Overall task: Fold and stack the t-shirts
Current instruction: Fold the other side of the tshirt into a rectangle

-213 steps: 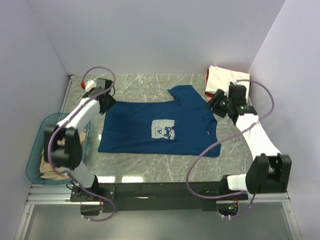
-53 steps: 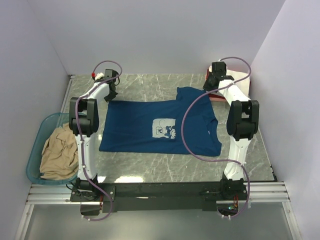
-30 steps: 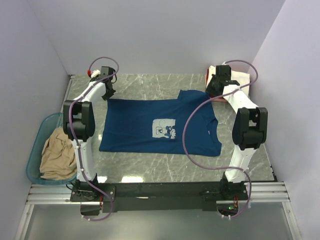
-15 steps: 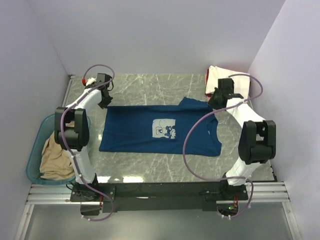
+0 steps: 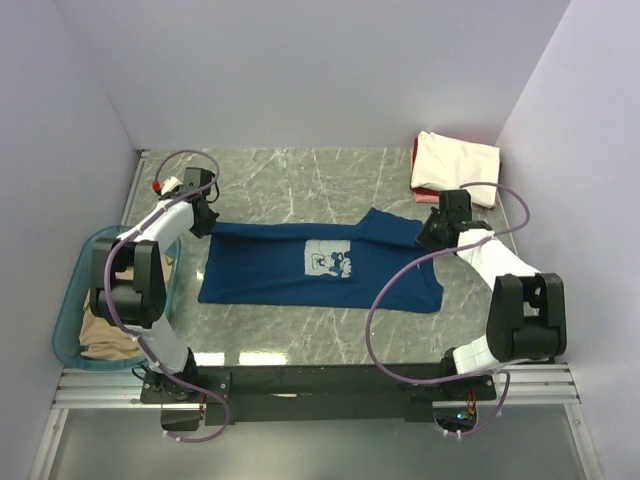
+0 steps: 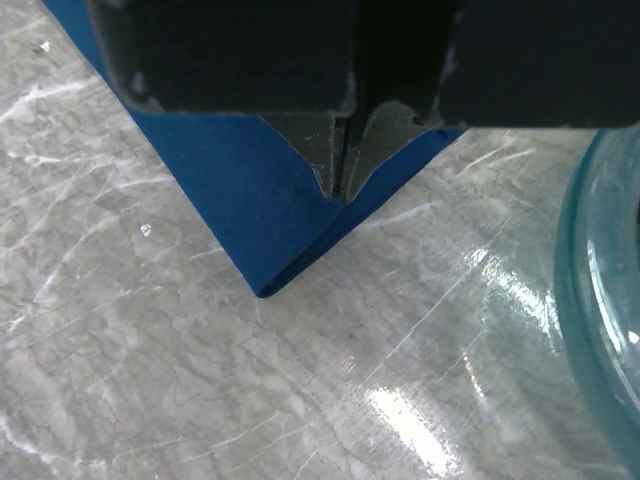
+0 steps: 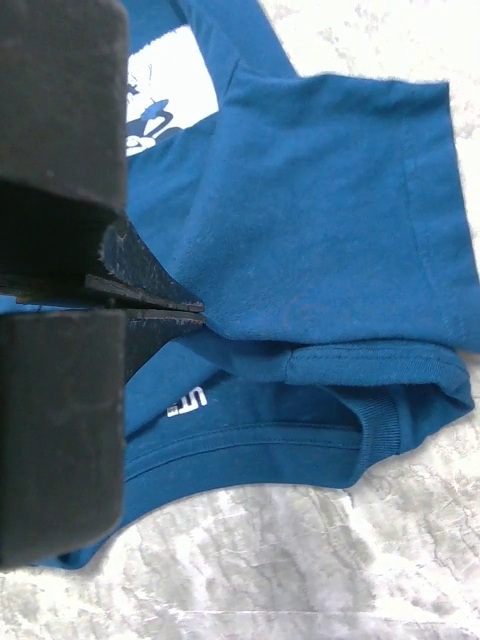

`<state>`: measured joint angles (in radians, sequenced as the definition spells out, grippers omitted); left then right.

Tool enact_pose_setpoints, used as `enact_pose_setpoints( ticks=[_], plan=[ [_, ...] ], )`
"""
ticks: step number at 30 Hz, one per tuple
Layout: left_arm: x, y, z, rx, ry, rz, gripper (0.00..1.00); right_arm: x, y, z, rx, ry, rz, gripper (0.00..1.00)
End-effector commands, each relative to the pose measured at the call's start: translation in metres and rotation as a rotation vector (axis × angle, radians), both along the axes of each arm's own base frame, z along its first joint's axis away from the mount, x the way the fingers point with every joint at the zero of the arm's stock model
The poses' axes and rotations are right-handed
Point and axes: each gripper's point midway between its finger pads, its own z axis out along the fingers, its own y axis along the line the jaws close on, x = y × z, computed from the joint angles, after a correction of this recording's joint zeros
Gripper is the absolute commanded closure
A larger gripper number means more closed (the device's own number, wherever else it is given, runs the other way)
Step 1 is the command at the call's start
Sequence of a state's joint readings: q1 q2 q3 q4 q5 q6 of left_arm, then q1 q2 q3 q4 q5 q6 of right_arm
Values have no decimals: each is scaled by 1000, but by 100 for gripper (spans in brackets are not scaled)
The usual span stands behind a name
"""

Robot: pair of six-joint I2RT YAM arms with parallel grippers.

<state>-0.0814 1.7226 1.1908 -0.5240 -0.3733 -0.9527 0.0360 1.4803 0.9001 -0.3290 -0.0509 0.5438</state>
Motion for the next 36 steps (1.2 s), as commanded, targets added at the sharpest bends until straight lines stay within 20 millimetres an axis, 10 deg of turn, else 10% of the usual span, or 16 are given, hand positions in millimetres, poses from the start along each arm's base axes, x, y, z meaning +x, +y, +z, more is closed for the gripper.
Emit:
enact_pose_setpoints(
  ticks=[1, 36],
  plan=[
    [5, 1, 23, -23, -91, 22, 99, 5, -4, 25, 5, -97, -21, 100],
    [-50, -4, 10, -94, -105, 31, 99, -48, -6, 15, 94, -114, -38, 100]
  ],
)
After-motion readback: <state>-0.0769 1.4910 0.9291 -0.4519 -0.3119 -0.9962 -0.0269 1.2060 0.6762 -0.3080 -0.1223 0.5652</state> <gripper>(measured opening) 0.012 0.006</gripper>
